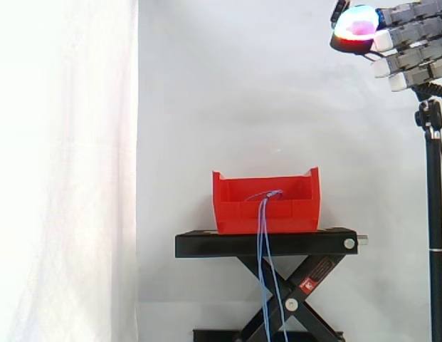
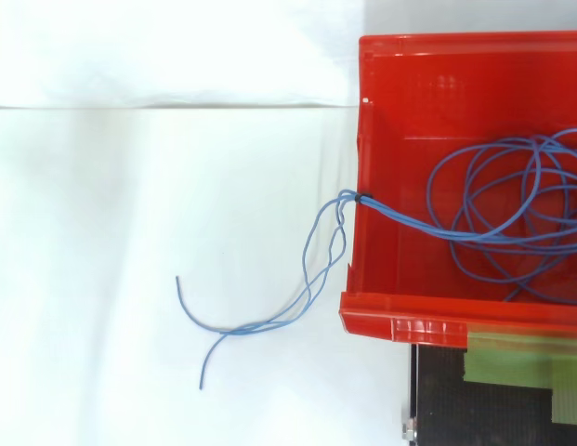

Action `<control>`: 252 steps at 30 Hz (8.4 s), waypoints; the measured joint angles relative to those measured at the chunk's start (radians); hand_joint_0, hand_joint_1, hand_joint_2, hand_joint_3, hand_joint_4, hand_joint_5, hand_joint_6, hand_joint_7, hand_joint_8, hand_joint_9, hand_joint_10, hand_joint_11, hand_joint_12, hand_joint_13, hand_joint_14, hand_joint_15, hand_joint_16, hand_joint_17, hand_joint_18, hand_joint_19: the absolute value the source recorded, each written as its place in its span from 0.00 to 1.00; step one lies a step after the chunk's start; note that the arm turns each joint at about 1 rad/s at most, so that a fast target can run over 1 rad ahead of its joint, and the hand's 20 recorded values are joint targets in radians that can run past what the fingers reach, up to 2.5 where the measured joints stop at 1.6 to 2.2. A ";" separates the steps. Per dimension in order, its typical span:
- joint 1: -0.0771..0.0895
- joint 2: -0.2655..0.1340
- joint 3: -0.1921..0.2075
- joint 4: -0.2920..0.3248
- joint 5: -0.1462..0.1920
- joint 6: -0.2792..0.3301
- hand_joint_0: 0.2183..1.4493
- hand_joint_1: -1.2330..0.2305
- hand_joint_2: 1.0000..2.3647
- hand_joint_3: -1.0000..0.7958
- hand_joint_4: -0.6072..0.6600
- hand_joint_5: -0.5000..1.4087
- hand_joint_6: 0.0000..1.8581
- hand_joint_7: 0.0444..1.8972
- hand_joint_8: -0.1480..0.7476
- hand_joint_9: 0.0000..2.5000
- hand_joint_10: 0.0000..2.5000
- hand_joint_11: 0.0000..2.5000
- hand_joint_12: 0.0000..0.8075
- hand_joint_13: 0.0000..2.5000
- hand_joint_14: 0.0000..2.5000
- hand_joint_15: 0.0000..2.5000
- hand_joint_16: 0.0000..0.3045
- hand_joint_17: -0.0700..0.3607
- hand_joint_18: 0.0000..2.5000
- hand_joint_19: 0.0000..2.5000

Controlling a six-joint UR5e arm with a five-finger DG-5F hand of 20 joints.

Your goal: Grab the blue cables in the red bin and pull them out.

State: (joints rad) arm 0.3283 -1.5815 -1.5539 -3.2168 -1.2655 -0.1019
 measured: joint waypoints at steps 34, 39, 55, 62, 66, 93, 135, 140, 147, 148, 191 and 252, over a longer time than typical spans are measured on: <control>0.000 0.000 0.000 0.000 0.000 -0.001 0.45 0.28 0.00 0.00 0.61 0.40 0.00 0.07 0.42 0.18 0.00 0.05 0.43 0.11 0.00 0.07 0.17 0.44 0.05 0.11; 0.000 0.000 0.000 -0.003 0.002 -0.025 0.45 0.28 0.00 0.00 0.61 0.40 0.00 0.07 0.42 0.18 0.00 0.05 0.43 0.11 0.00 0.07 0.17 0.44 0.05 0.11; 0.000 0.000 0.000 -0.009 -0.001 -0.083 0.45 0.28 0.00 0.00 0.61 0.41 0.00 0.07 0.42 0.18 0.00 0.05 0.43 0.11 0.00 0.06 0.17 0.44 0.05 0.11; 0.000 0.000 0.000 -0.011 -0.001 -0.062 0.45 0.28 0.00 0.00 0.61 0.41 0.00 0.07 0.42 0.18 0.00 0.05 0.43 0.11 0.00 0.07 0.17 0.44 0.05 0.11; 0.000 0.000 0.000 -0.011 -0.002 -0.047 0.45 0.28 0.00 0.00 0.61 0.41 0.00 0.07 0.42 0.18 0.00 0.05 0.43 0.11 0.00 0.07 0.17 0.44 0.06 0.11; 0.000 0.000 0.000 -0.012 0.000 -0.033 0.45 0.28 0.00 0.00 0.61 0.41 0.00 0.07 0.42 0.18 0.00 0.05 0.43 0.11 0.00 0.06 0.17 0.43 0.06 0.11; 0.011 -0.126 0.000 0.136 0.003 -0.194 0.31 0.23 0.00 0.00 0.67 0.47 0.01 0.19 0.53 0.27 0.01 0.40 0.54 0.26 0.01 0.26 0.21 0.49 0.17 0.19; 0.020 -0.129 0.000 0.114 0.010 -0.320 0.32 0.22 0.00 0.00 0.67 0.47 0.00 0.19 0.53 0.27 0.01 0.41 0.55 0.32 0.01 0.33 0.21 0.49 0.21 0.22; 0.044 -0.181 0.000 0.123 0.062 -0.508 0.32 0.23 0.00 0.00 0.67 0.47 0.00 0.18 0.52 0.27 0.01 0.41 0.55 0.37 0.01 0.43 0.21 0.49 0.25 0.28; 0.047 -0.199 0.000 0.125 0.068 -0.533 0.32 0.22 0.00 0.00 0.67 0.47 0.01 0.18 0.53 0.27 0.01 0.41 0.55 0.38 0.01 0.43 0.21 0.49 0.25 0.28; 0.120 -0.453 0.047 0.325 0.135 -1.679 0.37 0.23 0.00 0.00 0.67 0.51 0.01 0.21 0.51 0.28 0.01 0.41 0.52 0.36 0.01 0.42 0.19 0.47 0.24 0.28; -0.179 -0.554 0.508 0.001 -0.339 -1.941 0.39 0.21 0.00 0.00 0.63 0.56 0.01 0.37 0.50 0.25 0.01 0.39 0.51 0.31 0.01 0.37 0.18 0.46 0.23 0.28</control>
State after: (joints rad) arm 0.1493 -2.1354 -1.0463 -3.2160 -1.6047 -2.0425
